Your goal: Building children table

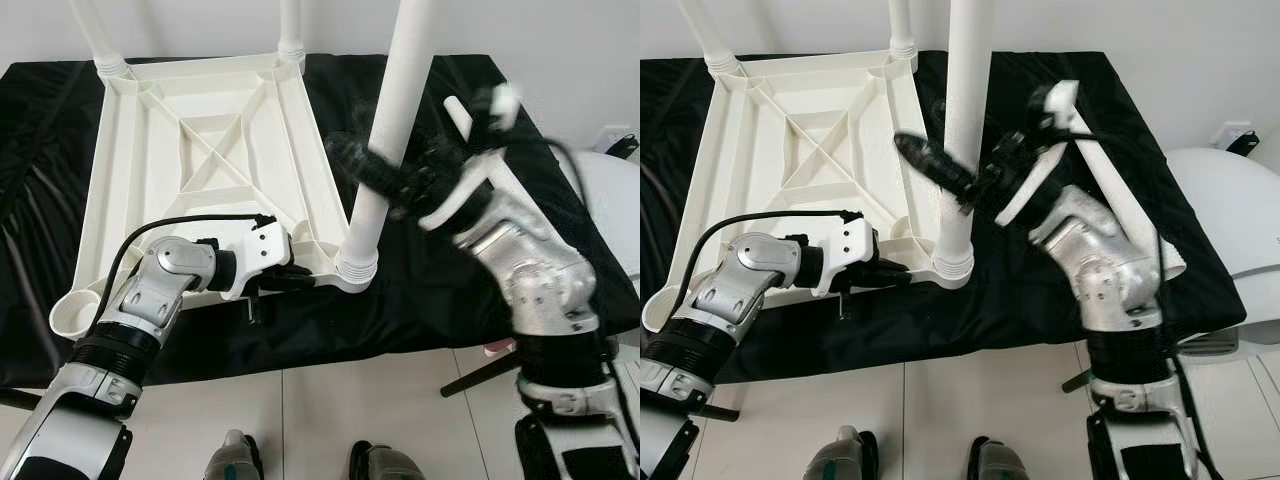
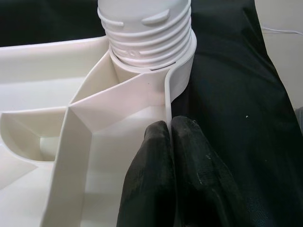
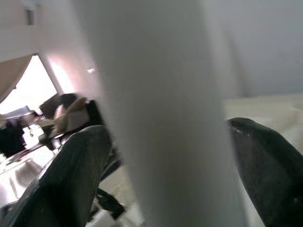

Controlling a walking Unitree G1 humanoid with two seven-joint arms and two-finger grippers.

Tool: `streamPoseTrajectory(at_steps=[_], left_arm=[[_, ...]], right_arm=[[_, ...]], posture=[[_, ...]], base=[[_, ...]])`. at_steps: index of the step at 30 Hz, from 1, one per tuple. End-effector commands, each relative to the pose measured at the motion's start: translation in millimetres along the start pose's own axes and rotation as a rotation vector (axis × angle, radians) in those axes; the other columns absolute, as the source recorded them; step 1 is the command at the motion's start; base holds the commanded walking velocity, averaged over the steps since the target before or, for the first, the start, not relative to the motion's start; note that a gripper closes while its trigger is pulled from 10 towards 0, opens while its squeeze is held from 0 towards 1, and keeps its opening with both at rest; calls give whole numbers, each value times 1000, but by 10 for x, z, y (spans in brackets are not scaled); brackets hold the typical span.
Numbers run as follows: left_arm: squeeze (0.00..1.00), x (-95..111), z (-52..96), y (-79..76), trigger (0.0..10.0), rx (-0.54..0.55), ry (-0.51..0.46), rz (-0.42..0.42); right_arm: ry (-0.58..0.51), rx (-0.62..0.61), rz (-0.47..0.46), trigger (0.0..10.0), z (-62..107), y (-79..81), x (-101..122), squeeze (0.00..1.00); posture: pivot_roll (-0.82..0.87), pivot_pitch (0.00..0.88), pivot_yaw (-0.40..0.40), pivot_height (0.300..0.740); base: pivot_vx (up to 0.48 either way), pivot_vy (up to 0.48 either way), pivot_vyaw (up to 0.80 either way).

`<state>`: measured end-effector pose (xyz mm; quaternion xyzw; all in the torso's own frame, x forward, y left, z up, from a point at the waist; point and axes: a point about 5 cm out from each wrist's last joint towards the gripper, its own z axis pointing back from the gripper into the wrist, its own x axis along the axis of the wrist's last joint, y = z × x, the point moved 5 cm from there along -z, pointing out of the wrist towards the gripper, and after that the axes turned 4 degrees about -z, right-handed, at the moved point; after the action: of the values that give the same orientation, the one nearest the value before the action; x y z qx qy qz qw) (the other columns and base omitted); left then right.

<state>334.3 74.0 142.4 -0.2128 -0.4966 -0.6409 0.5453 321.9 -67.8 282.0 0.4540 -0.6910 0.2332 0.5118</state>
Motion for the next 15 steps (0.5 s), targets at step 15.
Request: streamPoseTrajectory(at_steps=[15], left_arm=[[0,-191,-84,2,10000,139,17,150]], right_arm=[[61,-248,54,10000,199,-207,-547,0]], posture=[[61,180,4,740]], base=[[0,0,0]])
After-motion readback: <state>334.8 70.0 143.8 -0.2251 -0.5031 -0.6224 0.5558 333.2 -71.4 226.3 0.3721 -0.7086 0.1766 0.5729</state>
